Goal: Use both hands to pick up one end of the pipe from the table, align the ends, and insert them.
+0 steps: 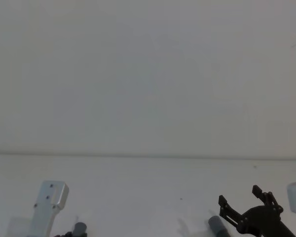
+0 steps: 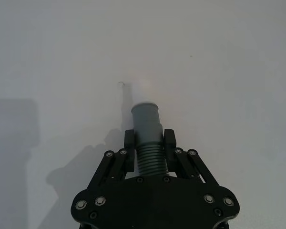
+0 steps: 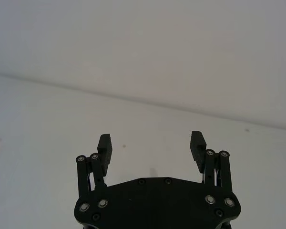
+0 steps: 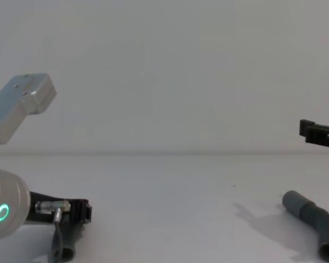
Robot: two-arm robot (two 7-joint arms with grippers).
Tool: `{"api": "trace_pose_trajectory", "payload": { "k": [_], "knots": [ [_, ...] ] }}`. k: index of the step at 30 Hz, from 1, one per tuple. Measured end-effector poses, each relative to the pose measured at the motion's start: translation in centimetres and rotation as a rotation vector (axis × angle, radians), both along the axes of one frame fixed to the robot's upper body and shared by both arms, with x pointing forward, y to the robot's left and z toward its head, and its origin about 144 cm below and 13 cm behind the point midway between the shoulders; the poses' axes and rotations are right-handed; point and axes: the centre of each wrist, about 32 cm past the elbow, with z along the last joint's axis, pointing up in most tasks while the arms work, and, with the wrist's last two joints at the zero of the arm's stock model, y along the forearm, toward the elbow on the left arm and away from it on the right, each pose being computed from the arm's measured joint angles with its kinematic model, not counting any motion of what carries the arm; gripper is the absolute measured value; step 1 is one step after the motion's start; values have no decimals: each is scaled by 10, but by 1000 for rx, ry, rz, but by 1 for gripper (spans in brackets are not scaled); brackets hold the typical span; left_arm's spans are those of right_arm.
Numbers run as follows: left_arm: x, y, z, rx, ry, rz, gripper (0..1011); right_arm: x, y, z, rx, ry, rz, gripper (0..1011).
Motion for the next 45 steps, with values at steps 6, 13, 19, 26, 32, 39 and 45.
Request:
{"api": "trace_pose_trajectory", "payload": {
  "k": [6,13,19,26,32,39,45],
  "knots": [
    [0,0,0,0,0,0,327,-5,-6,12,-30,42,16,1000],
    [0,0,0,0,0,0,327,-11,-12,27,-54,103,38,1000],
    [0,0,0,0,0,0,327,-15,-12,35,-61,143,51,1000],
    [0,0,0,0,0,0,327,-17,-10,40,-70,194,56,1000],
    [0,0,0,0,0,0,327,-17,-4,41,-80,231,37,1000],
    [0,0,0,0,0,0,327,-15,1,37,-98,266,3,1000],
    [0,0,0,0,0,0,327,-12,4,34,-113,301,-26,1000]
  ]
}}
